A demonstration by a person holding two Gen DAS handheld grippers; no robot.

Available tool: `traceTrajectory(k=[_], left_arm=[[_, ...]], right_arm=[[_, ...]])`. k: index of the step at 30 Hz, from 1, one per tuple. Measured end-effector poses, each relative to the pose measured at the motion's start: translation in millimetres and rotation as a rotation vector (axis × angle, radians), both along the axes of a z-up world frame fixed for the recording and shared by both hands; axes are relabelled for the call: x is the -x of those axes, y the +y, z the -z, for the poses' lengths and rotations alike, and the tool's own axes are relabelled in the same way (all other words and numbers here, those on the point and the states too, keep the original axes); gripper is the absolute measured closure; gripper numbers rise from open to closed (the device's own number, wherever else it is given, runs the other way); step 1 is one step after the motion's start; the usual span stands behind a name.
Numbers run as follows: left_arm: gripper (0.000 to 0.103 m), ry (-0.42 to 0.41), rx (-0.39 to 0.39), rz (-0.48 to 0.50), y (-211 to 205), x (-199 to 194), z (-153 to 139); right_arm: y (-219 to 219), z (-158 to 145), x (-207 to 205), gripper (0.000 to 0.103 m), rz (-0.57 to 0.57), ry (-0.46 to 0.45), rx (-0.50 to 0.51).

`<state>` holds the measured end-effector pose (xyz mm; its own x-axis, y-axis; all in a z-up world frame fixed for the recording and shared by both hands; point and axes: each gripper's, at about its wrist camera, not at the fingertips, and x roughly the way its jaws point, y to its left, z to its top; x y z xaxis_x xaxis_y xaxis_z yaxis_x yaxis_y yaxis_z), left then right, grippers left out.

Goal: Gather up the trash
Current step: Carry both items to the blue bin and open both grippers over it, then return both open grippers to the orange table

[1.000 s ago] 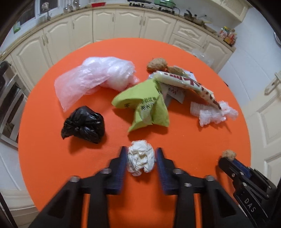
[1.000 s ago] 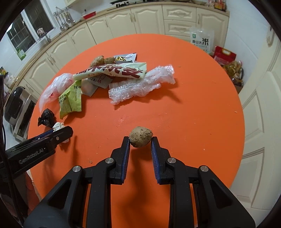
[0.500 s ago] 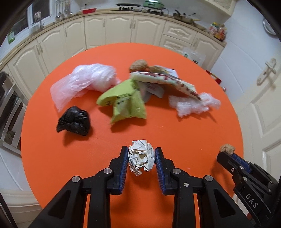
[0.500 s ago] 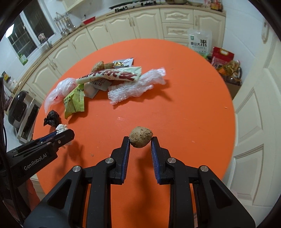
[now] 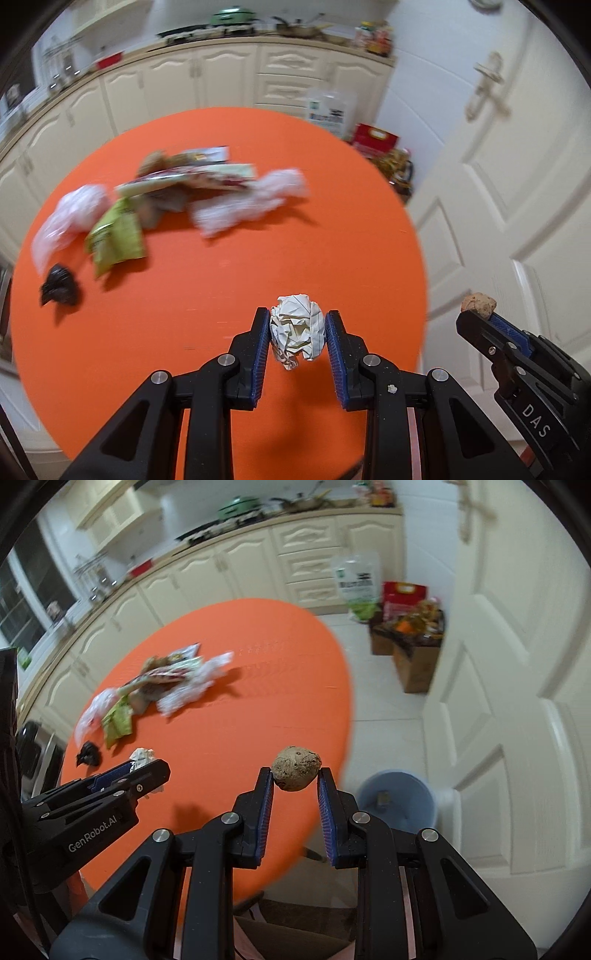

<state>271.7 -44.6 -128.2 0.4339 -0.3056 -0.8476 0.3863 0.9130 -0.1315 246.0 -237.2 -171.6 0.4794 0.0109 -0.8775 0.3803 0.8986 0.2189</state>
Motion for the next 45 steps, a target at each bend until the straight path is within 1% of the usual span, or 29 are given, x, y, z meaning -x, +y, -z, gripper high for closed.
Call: traceTrajectory(k=[11,16,21,23,24,25,26,27,33,38,43,45], left_arm=[[0.076,0.031,-0.027,0.193,-101.5,13.4,13.1],[0.075,0.057,-0.052,0.261,-141.2,8.3,27.5],[0.073,0.080,-0.078,0.310,-181.6,0.4,40.5],[0.073,0.091,-0.092,0.331,-195.4,-2.9,45.0],[0.069,0.096,-0.102,0.339,-200.7,-4.6,47.6],[0.060,0.102,-0.123,0.346,-206.1,-7.2,50.3],[0.055,0.107,-0.143,0.354,-211.9,-9.4,53.4],[0.050,0.105,-0.143,0.357,-216.5,-11.1,54.0],[0.046,0.105,-0.129,0.334,-226.4,-21.0,57.0],[0.045,0.094,-0.130,0.315,-221.3,-24.0,54.7],[0.042,0.085,-0.126,0.290,-211.2,-24.2,51.7],[0.042,0.082,-0.120,0.291,-206.9,-24.0,49.7]], right_arm=[[-74.0,5.2,51.3,0.080,0.189,0.028,0.011],[-104.1,13.6,69.9,0.080,0.261,0.053,0.009],[-132.4,26.5,82.9,0.080,0.311,0.071,-0.033],[-138.4,30.1,84.5,0.080,0.324,0.077,-0.035],[-141.7,32.7,85.5,0.080,0.332,0.082,-0.038],[-144.5,34.5,86.0,0.080,0.337,0.084,-0.042],[-147.7,36.5,86.7,0.080,0.341,0.086,-0.046],[-151.2,39.4,87.4,0.080,0.344,0.090,-0.051],[-160.3,49.5,85.1,0.080,0.349,0.111,-0.067],[-159.7,50.2,77.9,0.080,0.333,0.105,-0.068],[-150.8,45.2,69.2,0.076,0.300,0.099,-0.060],[-146.6,41.7,66.0,0.070,0.289,0.091,-0.057]])
